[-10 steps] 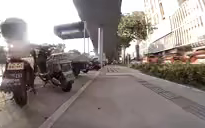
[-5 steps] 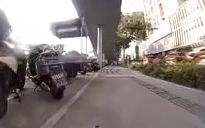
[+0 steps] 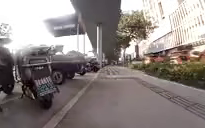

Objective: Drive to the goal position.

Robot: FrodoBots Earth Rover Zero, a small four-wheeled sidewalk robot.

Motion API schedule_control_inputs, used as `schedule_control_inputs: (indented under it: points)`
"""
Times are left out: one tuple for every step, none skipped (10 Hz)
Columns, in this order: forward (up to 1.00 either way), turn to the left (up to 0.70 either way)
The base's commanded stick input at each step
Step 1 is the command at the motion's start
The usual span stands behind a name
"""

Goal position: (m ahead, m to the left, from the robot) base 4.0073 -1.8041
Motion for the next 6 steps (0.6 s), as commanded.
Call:
schedule_control_inputs:
  points:
    - [0.7,0.0]
    - [0.7,0.0]
    - [0.7,0.0]
    - [0.7,-0.08]
    - [0.7,-0.13]
    - [0.7,-0.11]
